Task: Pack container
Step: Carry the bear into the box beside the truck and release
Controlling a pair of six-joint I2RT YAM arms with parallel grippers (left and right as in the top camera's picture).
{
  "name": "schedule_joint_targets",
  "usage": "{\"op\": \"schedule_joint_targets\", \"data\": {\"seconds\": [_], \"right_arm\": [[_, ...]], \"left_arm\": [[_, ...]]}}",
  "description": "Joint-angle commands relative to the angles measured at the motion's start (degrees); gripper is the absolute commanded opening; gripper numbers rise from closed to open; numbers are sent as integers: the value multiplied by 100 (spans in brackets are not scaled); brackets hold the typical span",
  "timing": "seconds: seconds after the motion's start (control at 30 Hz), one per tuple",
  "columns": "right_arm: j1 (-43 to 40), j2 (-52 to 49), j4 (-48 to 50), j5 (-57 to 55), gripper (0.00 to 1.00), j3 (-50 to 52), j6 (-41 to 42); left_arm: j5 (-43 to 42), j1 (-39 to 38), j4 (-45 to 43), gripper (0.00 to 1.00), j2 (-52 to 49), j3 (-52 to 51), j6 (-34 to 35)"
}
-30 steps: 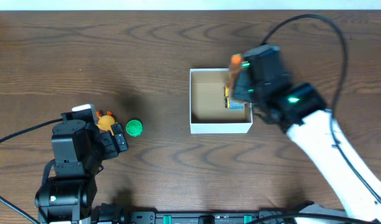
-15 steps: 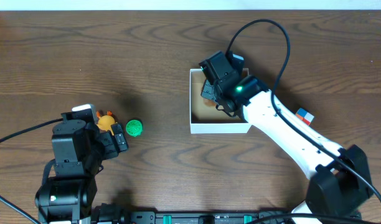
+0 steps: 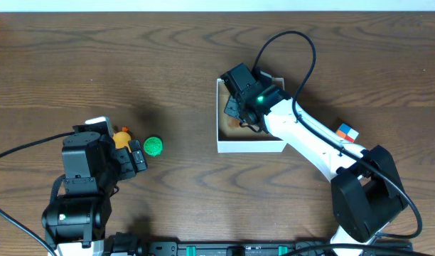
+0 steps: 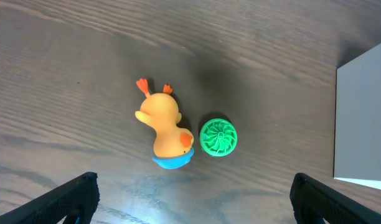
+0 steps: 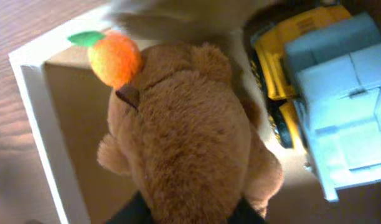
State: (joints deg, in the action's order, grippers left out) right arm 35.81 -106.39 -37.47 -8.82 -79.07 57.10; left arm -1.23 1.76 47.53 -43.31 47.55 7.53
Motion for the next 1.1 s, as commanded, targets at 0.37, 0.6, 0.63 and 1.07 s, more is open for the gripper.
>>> {"op": "schedule_joint_targets", "data": {"seconds": [0.37,0.6,0.63,1.07], "right_arm": [[-63,0,83,-201,60,-42,48],[-72,0,94,-396,71,-42,46],[-81,0,92,-424,72,-42,44],[-210,271,37,-612,75,-319,-1462]], "left_arm": [[63,-13,0,98,-4,31,35],[63,-13,0,98,-7,31,35],[63,-13,2,98,-4,31,35],[63,-13,0,98,-7,31,35]]}}
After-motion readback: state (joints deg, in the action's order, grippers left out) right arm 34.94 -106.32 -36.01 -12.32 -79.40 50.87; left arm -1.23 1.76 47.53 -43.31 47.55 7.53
